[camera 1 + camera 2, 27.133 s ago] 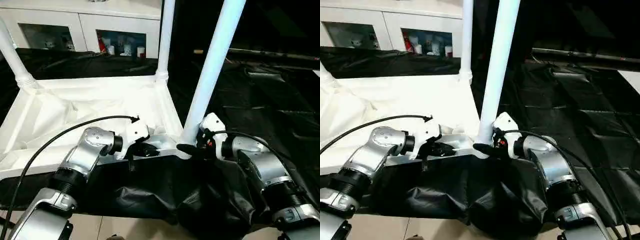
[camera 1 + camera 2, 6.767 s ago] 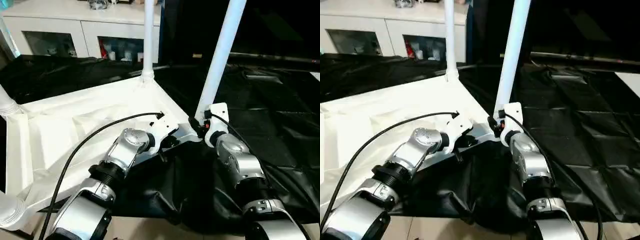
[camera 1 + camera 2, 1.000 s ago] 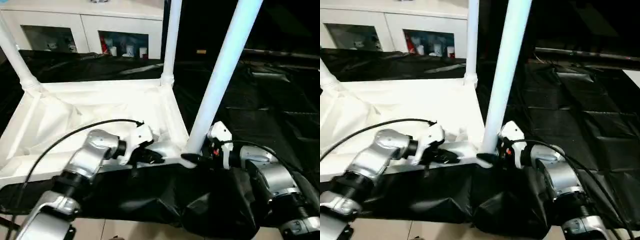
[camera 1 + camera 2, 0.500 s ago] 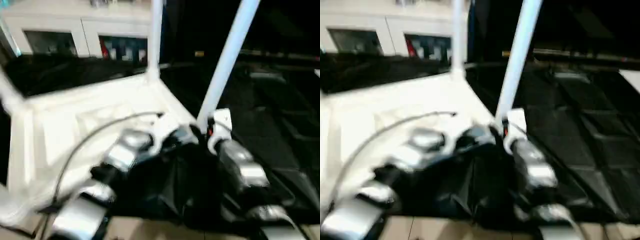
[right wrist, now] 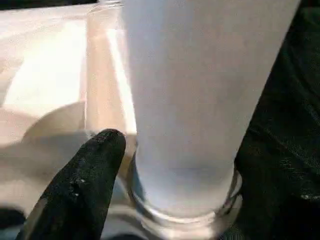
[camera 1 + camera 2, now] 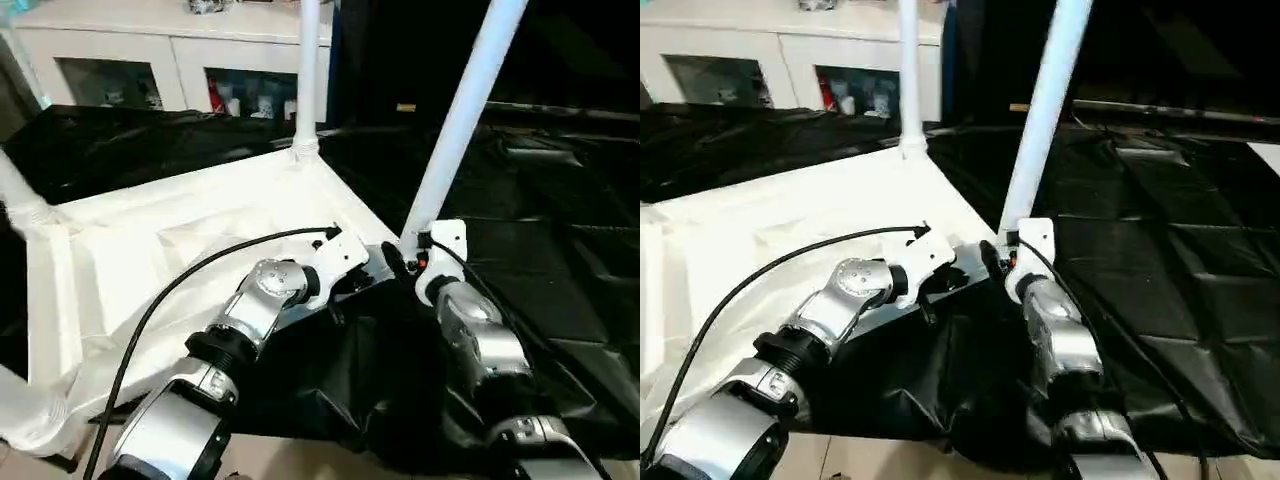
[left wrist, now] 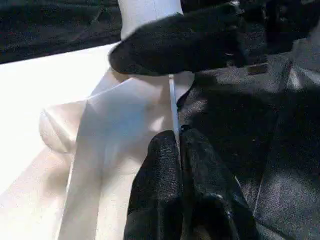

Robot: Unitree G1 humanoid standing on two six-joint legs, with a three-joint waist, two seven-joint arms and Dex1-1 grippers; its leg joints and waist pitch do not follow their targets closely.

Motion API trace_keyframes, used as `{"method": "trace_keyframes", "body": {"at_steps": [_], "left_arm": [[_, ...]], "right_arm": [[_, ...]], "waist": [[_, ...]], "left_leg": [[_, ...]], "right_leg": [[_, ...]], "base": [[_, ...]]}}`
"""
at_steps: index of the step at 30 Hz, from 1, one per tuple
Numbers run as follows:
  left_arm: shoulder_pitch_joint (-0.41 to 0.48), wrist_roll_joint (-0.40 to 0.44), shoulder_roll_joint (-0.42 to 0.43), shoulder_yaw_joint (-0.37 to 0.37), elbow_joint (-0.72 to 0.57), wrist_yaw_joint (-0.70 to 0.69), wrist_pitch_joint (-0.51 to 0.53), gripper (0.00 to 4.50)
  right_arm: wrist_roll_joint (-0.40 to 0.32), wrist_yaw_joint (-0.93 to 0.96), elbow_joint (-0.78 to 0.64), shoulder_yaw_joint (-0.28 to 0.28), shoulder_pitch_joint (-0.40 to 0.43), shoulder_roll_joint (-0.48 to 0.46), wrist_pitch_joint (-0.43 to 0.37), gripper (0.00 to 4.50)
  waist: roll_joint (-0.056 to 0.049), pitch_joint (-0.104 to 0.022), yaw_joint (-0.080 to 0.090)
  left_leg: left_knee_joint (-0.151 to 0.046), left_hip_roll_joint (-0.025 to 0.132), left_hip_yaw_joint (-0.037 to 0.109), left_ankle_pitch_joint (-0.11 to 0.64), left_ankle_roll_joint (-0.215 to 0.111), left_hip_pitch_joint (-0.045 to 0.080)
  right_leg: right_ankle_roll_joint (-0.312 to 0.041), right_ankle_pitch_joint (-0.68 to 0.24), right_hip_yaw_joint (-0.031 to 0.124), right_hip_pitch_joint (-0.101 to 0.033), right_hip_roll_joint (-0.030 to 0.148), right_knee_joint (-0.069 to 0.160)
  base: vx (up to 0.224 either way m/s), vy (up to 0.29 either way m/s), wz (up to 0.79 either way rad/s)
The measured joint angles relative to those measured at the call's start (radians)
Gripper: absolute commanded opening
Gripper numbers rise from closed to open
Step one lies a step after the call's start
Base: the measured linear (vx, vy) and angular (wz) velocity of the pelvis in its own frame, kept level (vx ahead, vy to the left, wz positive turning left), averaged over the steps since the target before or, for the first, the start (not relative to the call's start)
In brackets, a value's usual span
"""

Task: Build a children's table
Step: Rotate leg to tighten

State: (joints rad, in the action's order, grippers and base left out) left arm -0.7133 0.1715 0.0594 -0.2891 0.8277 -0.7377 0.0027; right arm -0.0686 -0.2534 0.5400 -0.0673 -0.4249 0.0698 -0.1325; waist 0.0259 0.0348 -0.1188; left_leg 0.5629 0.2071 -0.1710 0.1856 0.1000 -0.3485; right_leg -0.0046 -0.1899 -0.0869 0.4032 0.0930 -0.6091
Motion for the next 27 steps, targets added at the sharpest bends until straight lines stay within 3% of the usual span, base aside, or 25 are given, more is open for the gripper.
{"method": "trace_keyframes", "body": {"at_steps": [5, 10, 11, 14, 18, 21, 27], "left_arm": [[0.002, -0.003, 0.011, 0.002, 0.016, -0.005, -0.064, 0.0], [0.028, -0.058, 0.03, 0.059, -0.014, 0.024, -0.097, 0.0], [0.033, -0.063, 0.033, 0.066, -0.031, 0.023, -0.097, 0.4], [0.075, -0.102, 0.072, 0.102, -0.135, -0.004, -0.057, 0.48], [0.21, -0.173, 0.175, 0.144, -0.374, -0.091, 0.081, 0.93], [0.303, -0.198, 0.248, 0.162, -0.505, -0.128, 0.153, 1.14], [0.395, -0.23, 0.286, 0.2, -0.669, -0.127, 0.257, 1.66]], "right_arm": [[-0.013, -0.087, -0.237, 0.041, 0.158, 0.058, -0.055, 3.54], [-0.04, -0.207, -0.421, 0.185, 0.283, 0.068, -0.114, 3.54], [-0.042, -0.215, -0.429, 0.198, 0.284, 0.068, -0.12, 3.64], [-0.047, -0.236, -0.489, 0.207, 0.282, 0.075, -0.127, 3.64], [-0.052, -0.245, -0.498, 0.211, 0.266, 0.062, -0.147, 3.64], [-0.052, -0.236, -0.478, 0.212, 0.229, 0.059, -0.151, 3.64], [-0.056, -0.238, -0.465, 0.215, 0.184, 0.051, -0.151, 3.64]], "waist": [[0.0, 0.001, -0.006], [0.003, 0.01, 0.009], [0.003, 0.01, 0.009], [0.003, 0.01, 0.008], [0.007, 0.012, 0.012], [0.018, 0.019, 0.012], [0.031, 0.02, 0.005]], "left_leg": [[0.001, 0.0, 0.001, 0.0, 0.0, -0.001], [0.001, 0.001, 0.002, 0.0, 0.0, -0.003], [0.001, 0.0, 0.002, 0.0, 0.0, -0.004], [0.0, 0.001, 0.002, 0.0, -0.001, -0.005], [-0.004, 0.001, 0.001, 0.001, -0.001, -0.004], [-0.005, 0.001, 0.0, 0.0, 0.0, -0.003], [0.0, 0.001, 0.0, 0.0, 0.0, -0.002]], "right_leg": [[0.002, -0.001, 0.001, 0.0, 0.0, 0.002], [0.001, -0.001, 0.001, 0.002, -0.001, 0.003], [-0.002, 0.001, 0.001, 0.003, -0.001, 0.003], [-0.002, 0.001, 0.001, 0.003, -0.001, 0.005], [-0.004, -0.001, 0.0, 0.003, -0.001, 0.006], [-0.004, -0.001, 0.0, 0.003, -0.002, 0.006], [-0.004, -0.001, 0.001, 0.003, -0.001, 0.004]], "base": [[0.0, 0.0, 0.0], [0.0, 0.0, 0.0], [0.0, 0.0, 0.0], [0.0, 0.0, 0.0], [0.0, 0.0, 0.0], [0.0, 0.0, 0.0], [0.0, 0.0, 0.0]]}}
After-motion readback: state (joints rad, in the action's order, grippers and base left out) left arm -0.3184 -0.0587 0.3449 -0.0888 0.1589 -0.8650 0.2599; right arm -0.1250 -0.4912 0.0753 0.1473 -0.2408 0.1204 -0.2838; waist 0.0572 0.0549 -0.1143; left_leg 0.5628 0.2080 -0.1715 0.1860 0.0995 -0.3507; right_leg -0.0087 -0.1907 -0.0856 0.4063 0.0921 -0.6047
